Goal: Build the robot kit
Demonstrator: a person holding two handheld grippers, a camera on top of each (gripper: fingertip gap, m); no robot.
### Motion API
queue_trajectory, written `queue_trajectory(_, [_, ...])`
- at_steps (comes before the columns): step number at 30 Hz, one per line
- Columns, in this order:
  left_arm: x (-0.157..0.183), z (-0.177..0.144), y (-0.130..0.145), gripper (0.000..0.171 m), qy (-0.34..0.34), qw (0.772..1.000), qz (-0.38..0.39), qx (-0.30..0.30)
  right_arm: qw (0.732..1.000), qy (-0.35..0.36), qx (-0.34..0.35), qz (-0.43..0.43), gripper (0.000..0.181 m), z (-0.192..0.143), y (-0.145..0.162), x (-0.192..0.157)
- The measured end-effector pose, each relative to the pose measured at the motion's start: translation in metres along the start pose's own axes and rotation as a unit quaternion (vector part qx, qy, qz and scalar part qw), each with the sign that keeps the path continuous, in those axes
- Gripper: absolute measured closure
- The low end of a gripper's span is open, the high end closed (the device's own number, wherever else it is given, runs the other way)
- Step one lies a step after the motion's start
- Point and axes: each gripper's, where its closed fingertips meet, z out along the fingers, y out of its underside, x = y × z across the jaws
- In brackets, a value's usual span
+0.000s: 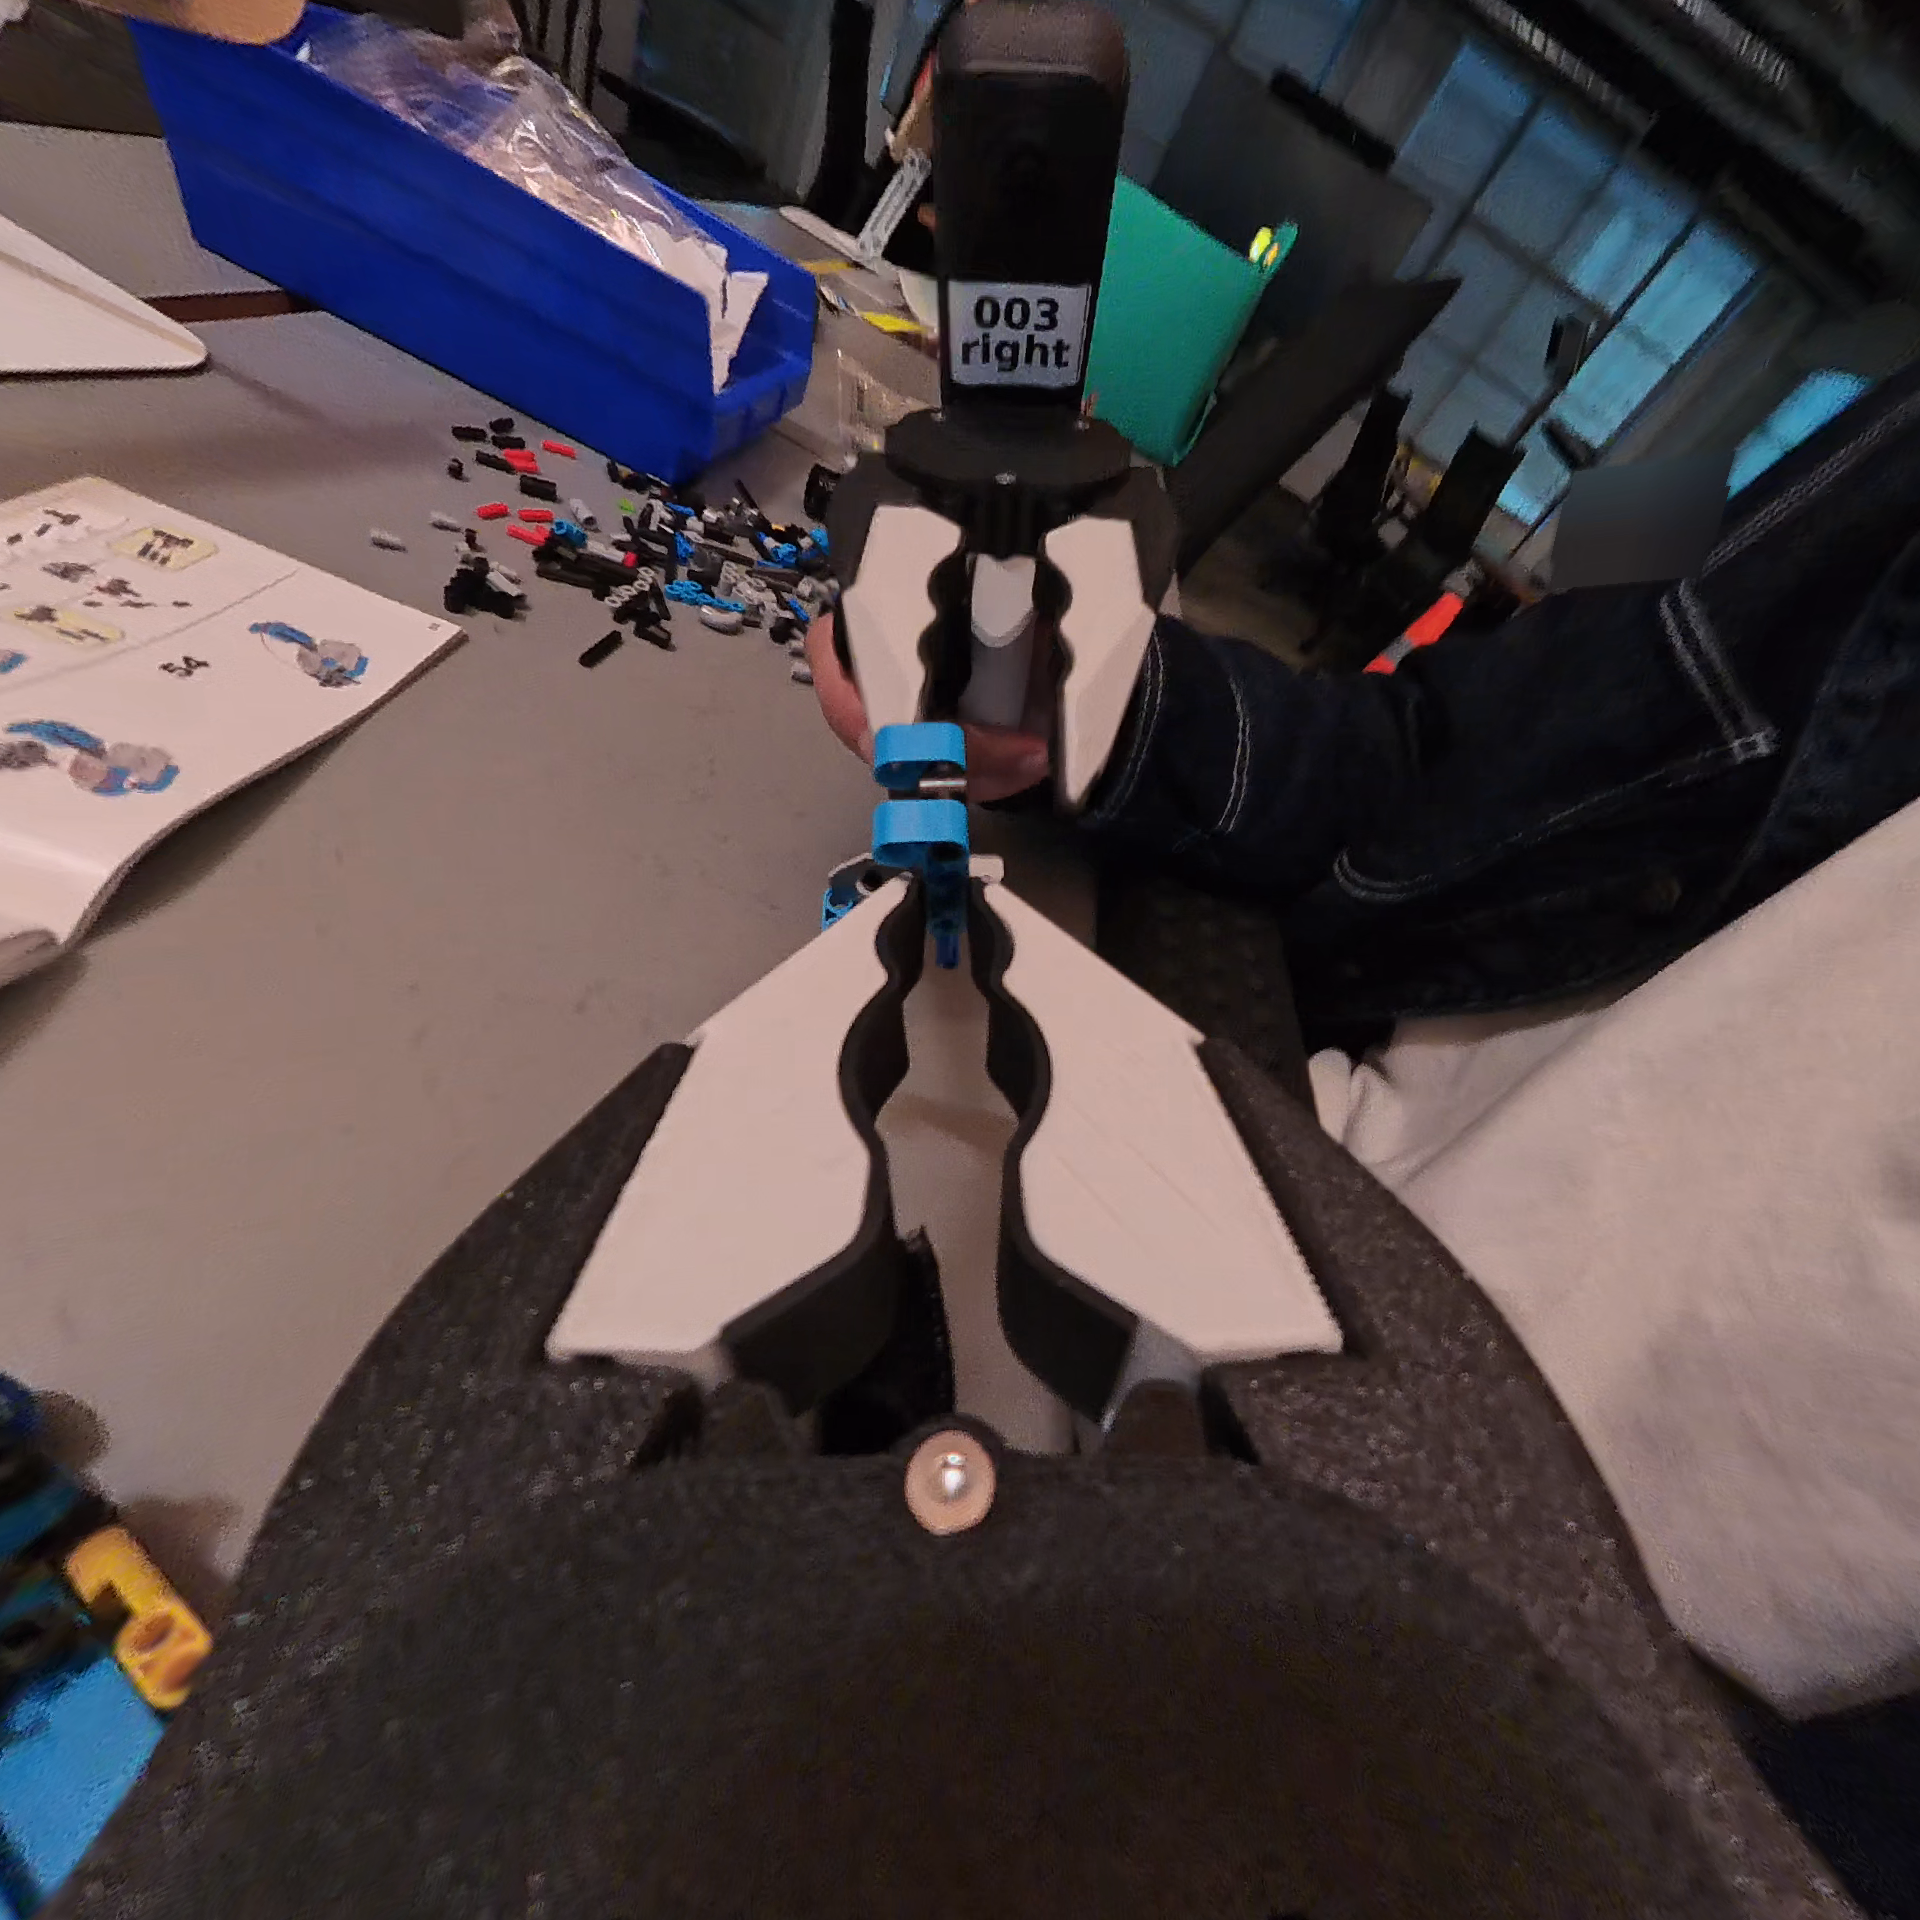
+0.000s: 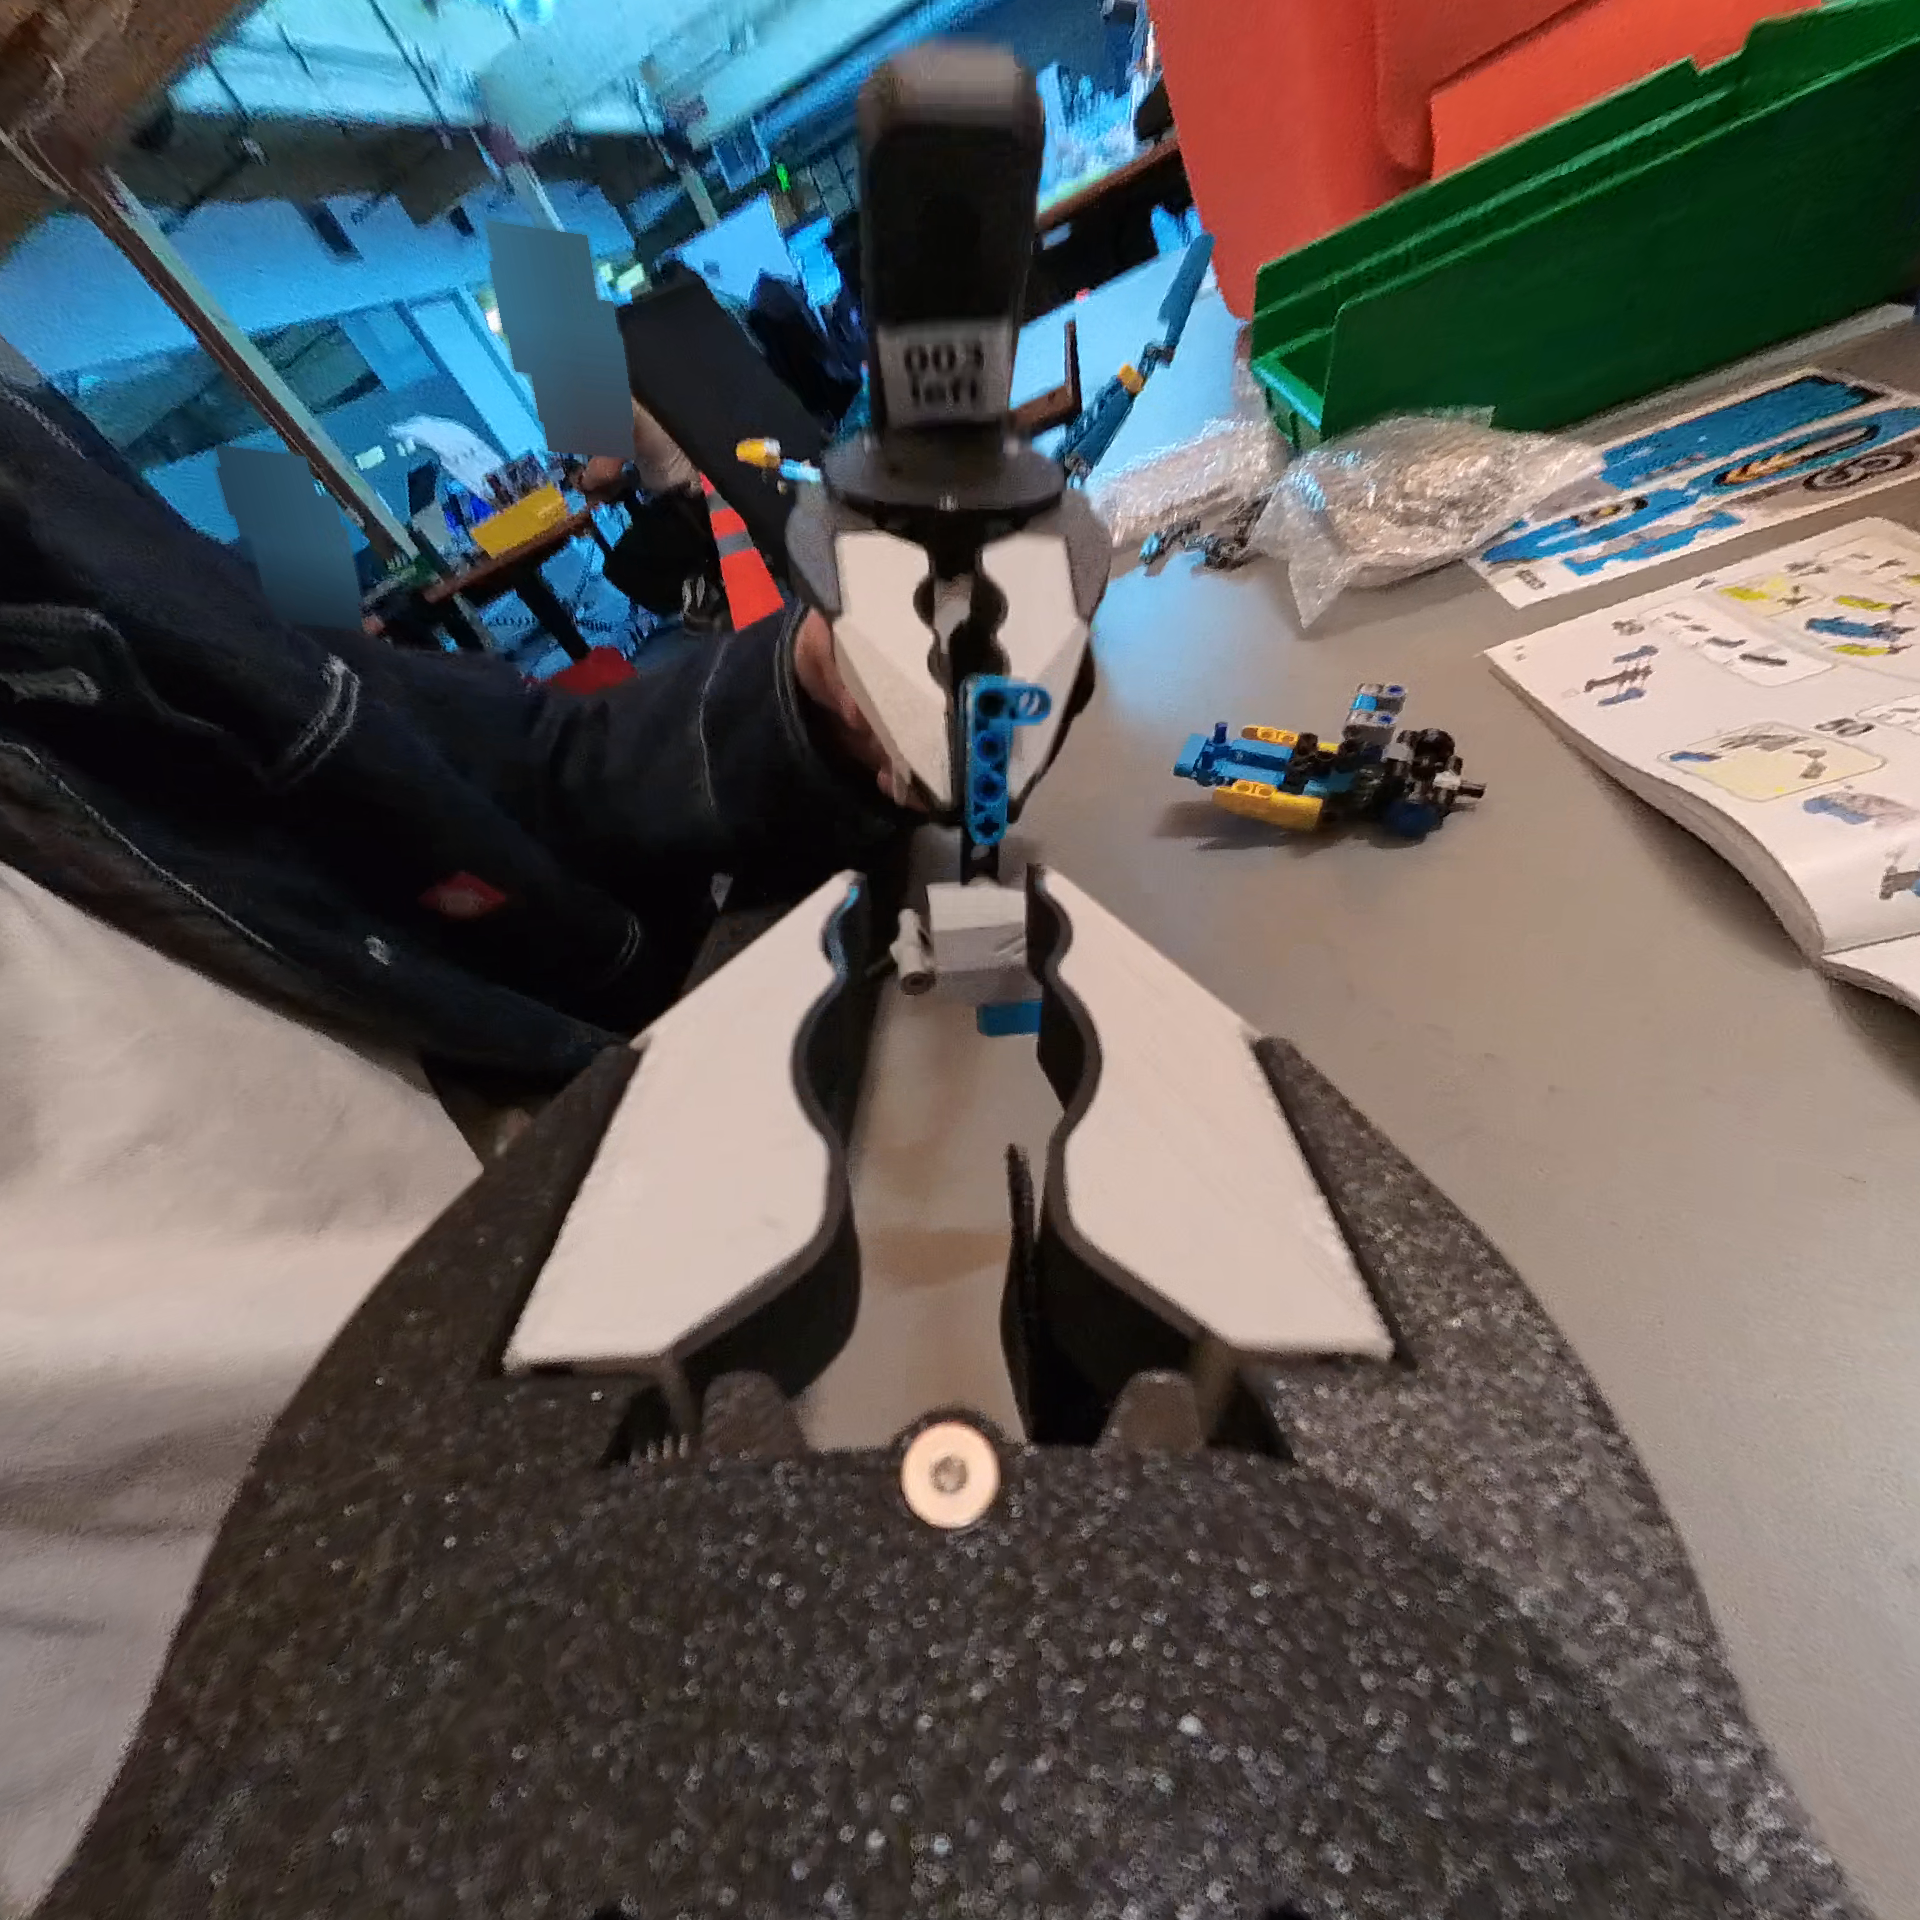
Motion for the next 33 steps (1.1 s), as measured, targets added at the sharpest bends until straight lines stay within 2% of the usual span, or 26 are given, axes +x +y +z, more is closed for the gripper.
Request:
queue_trajectory(5, [0.003,0.014,-0.001,0.164,0.009,0.998,0.037,-0.042,0.999,0.025,-0.033,-0.012,0.154,0.006,0.011,0.007])
queue_trajectory(8, [0.004,0.023,0.002,0.164,0.01,0.997,0.054,-0.062,0.998,0.026,-0.054,-0.023,0.16,0.006,0.019,0.007])
queue_trajectory(10, [0.003,0.029,0.003,0.164,0.006,0.995,0.063,-0.071,0.997,0.029,-0.065,-0.039,0.174,0.007,0.022,0.006])
queue_trajectory(14, [-0.003,0.032,0.005,0.164,-0.006,0.996,0.057,-0.075,0.996,0.037,-0.079,-0.036,0.174,0.004,0.026,0.012])
queue_trajectory(17, [-0.015,0.029,-0.004,0.162,-0.03,0.999,0.007,-0.035,0.997,0.06,-0.054,-0.023,0.175,0.0,0.018,0.021])
queue_trajectory(19, [-0.031,0.021,-0.009,0.153,-0.077,0.996,-0.039,0.007,0.996,0.09,-0.021,-0.017,0.174,-0.008,0.007,0.033])
queue_trajectory(22, [-0.025,0.026,-0.003,0.151,-0.051,0.989,-0.131,0.052,0.993,0.11,0.03,-0.032,0.174,-0.016,-0.011,0.034])
queue_trajectory(25, [-0.02,0.033,0.001,0.156,-0.024,0.977,-0.19,0.093,0.985,0.143,0.027,-0.096,0.174,-0.016,-0.014,0.032])
queue_trajectory(33, [-0.012,0.037,-0.003,0.159,0.018,0.971,-0.211,0.11,0.974,0.178,0.028,-0.134,0.174,-0.016,-0.017,0.034])
